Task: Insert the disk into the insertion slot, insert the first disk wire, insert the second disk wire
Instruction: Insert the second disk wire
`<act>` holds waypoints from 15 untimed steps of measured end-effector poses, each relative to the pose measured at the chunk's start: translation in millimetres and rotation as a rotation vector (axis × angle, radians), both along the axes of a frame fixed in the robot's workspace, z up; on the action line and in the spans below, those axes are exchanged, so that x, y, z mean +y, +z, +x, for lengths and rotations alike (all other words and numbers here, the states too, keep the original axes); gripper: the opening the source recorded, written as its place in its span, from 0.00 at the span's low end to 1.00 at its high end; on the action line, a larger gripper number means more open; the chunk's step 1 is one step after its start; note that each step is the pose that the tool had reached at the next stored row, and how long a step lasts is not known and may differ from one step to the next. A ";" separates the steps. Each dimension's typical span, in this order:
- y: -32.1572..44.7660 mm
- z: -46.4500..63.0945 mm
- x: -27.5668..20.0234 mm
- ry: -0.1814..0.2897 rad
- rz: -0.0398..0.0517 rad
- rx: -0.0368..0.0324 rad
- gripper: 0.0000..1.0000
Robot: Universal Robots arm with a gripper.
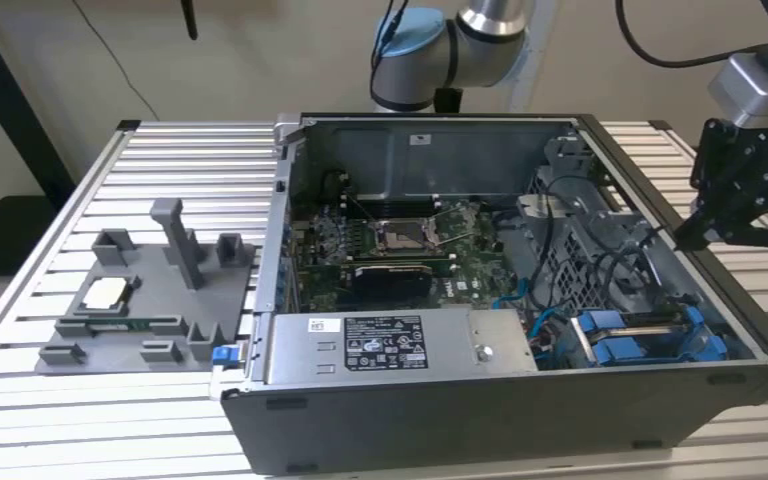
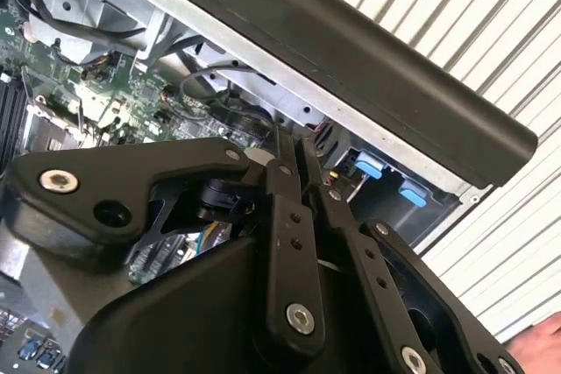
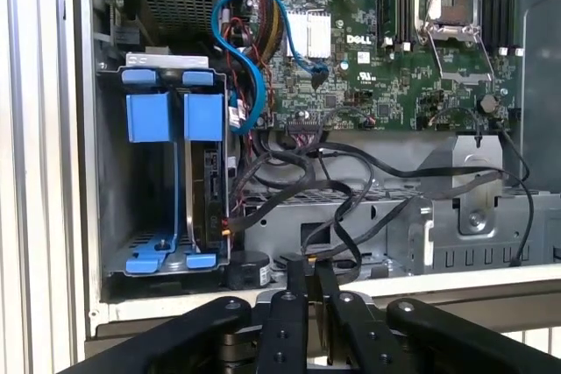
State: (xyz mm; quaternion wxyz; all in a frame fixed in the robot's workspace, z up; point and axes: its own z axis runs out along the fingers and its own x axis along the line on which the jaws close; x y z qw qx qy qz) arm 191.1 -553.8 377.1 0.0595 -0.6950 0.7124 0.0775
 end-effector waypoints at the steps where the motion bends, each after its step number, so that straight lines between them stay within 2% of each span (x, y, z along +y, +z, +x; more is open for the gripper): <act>1: 0.6 -1.3 0.0 0.000 -0.0002 0.0000 0.16; 15: 14.5 -33.7 -0.4 -0.003 -0.0002 -0.0013 0.16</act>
